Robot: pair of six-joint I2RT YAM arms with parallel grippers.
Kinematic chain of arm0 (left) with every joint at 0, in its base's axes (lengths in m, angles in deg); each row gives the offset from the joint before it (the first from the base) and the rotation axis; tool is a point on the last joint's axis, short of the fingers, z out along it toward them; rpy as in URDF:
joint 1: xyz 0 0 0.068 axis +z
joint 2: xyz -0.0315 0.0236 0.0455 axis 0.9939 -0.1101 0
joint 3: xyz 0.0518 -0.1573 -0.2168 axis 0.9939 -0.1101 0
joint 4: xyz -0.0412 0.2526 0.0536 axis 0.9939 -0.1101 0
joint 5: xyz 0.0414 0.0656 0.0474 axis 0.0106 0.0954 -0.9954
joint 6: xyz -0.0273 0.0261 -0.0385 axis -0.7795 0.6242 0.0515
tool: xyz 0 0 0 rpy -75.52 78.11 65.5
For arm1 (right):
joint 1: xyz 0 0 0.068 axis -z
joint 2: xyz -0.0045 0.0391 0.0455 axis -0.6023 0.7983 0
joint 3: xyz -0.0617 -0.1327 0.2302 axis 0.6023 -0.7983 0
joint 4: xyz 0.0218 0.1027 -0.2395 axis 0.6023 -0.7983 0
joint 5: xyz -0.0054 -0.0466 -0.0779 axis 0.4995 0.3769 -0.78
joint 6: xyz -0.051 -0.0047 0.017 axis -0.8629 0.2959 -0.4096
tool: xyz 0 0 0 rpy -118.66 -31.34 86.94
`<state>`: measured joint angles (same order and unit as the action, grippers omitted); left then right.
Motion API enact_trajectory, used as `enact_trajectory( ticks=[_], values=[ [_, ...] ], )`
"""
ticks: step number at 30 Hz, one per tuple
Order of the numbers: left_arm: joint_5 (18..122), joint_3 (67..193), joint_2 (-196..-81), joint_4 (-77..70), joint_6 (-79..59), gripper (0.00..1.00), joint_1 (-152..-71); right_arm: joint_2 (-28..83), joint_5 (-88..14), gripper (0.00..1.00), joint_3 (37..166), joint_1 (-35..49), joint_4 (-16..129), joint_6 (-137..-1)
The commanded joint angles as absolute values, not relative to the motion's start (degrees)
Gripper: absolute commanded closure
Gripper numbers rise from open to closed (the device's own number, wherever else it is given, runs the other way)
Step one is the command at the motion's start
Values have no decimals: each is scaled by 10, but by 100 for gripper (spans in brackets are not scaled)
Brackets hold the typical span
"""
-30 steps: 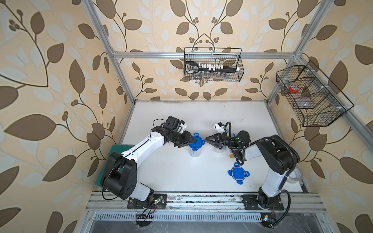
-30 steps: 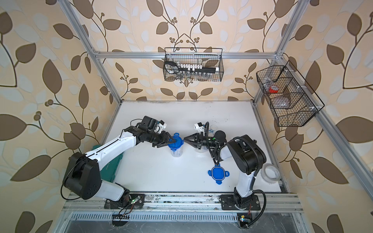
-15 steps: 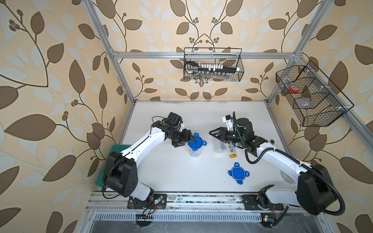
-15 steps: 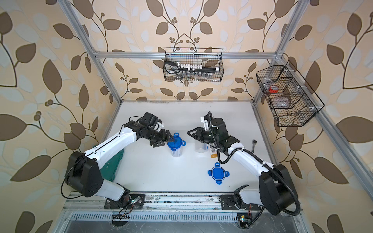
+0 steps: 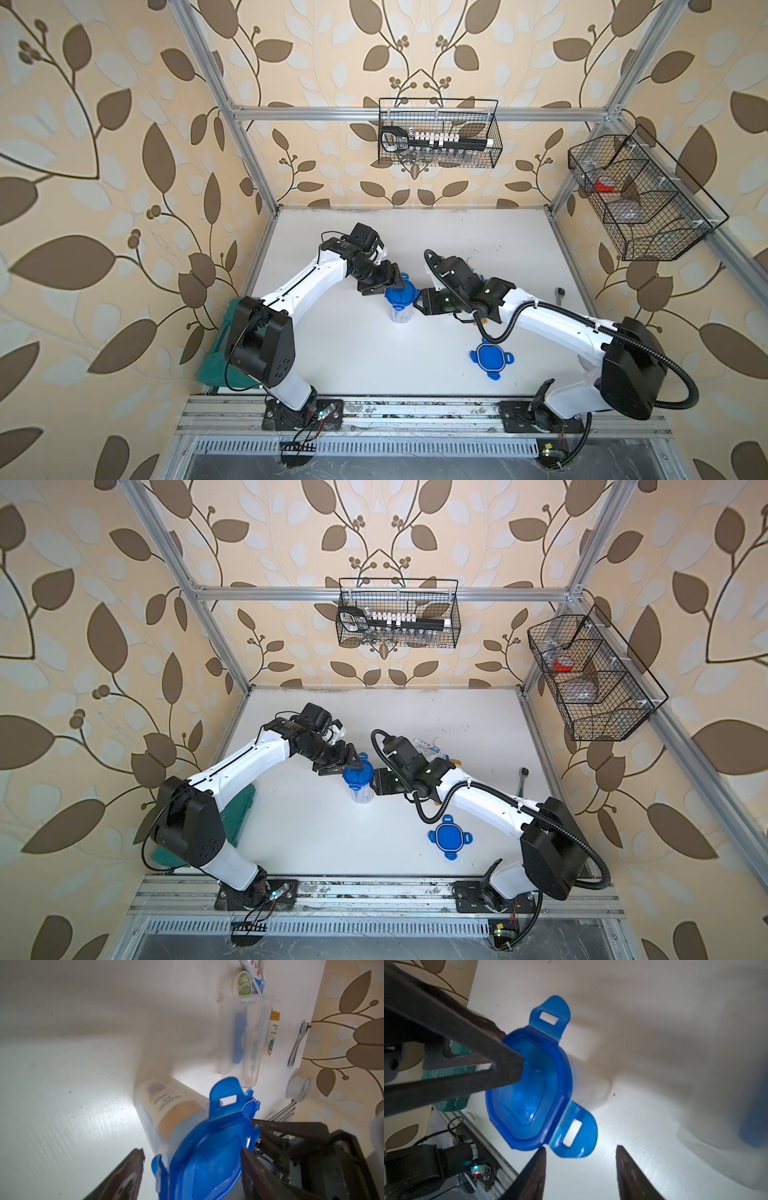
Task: Take out toiletry kits
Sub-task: Adjust the container at the center of the board.
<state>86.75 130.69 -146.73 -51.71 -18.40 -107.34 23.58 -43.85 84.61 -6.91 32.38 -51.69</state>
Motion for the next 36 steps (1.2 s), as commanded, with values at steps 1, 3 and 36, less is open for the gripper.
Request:
enact_trajectory(
  ticks=[1, 3, 36],
  values=[
    [863, 1308, -1463, -541, -149, 25, -1077, 253, -483, 47, 864, -74, 291, -530],
    [865, 1306, -1469, -544, -146, 27, -1077, 262, -500, 47, 875, -73, 281, -528],
    [868, 1239, -1439, -498, -215, 31, -1077, 402, -417, 53, 1057, -28, 266, -542]
  ],
)
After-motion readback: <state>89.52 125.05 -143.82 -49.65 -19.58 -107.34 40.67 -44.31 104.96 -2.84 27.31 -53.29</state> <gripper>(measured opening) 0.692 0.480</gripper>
